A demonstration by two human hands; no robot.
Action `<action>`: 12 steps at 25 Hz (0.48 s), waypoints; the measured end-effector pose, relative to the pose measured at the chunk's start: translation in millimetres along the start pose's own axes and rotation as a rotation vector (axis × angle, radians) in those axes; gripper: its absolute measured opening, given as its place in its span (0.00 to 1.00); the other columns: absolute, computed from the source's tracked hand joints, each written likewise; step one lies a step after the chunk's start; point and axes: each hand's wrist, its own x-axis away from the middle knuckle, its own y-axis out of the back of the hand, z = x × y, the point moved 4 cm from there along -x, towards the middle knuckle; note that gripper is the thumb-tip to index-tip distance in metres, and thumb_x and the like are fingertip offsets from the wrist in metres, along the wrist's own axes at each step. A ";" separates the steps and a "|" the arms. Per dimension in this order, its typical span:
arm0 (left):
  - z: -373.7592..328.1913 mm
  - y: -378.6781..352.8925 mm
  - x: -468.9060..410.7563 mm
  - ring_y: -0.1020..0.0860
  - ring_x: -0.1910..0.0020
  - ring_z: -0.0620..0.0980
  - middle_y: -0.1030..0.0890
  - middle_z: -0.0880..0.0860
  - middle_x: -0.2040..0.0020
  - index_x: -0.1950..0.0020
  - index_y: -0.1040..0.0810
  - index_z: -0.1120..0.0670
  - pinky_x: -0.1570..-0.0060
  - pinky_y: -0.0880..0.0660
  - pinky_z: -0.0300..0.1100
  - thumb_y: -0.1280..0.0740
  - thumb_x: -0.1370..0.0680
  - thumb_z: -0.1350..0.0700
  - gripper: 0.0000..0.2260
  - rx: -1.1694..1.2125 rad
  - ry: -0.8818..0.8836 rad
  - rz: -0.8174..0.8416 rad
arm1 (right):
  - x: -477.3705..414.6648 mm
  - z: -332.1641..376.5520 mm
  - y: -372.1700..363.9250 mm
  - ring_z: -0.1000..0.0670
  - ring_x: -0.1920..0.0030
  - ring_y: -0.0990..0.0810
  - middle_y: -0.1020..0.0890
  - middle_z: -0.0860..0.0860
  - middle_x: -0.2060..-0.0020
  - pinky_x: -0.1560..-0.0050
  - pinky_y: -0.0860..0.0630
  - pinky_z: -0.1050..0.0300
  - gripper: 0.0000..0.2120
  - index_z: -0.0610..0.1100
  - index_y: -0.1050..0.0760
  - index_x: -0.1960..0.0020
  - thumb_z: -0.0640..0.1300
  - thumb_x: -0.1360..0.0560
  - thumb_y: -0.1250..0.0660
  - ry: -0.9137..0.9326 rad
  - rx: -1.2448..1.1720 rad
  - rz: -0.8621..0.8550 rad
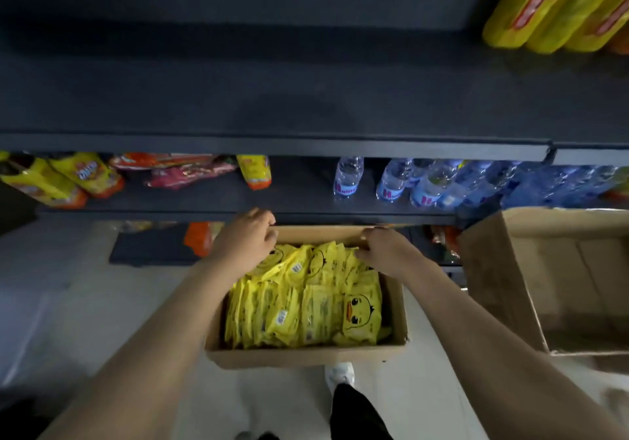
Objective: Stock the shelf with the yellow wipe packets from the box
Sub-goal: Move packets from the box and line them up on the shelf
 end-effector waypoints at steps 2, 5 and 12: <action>5.7 -52.8 0.2 0.26 0.42 0.54 0.23 0.54 0.42 0.41 0.26 0.57 0.45 0.28 0.48 0.40 0.21 0.53 0.12 0.015 0.038 0.083 | -15.3 -23.3 -39.7 0.43 0.43 0.22 0.21 0.43 0.44 0.48 0.27 0.54 0.18 0.40 0.28 0.37 0.50 0.22 0.40 -0.042 -0.034 0.074; 19.3 -124.5 6.0 0.25 0.42 0.51 0.24 0.52 0.40 0.39 0.27 0.55 0.46 0.26 0.47 0.42 0.20 0.52 0.13 0.036 0.092 0.221 | -34.2 -54.1 -105.5 0.44 0.45 0.22 0.22 0.42 0.44 0.55 0.28 0.57 0.18 0.39 0.32 0.36 0.48 0.21 0.40 -0.141 -0.098 0.189; 54.1 -252.5 3.7 0.25 0.42 0.52 0.23 0.54 0.42 0.41 0.27 0.57 0.45 0.27 0.47 0.41 0.20 0.54 0.12 0.119 0.158 0.389 | -72.0 -94.5 -238.5 0.39 0.40 0.27 0.30 0.39 0.37 0.42 0.27 0.49 0.19 0.37 0.34 0.34 0.45 0.23 0.40 -0.405 -0.227 0.261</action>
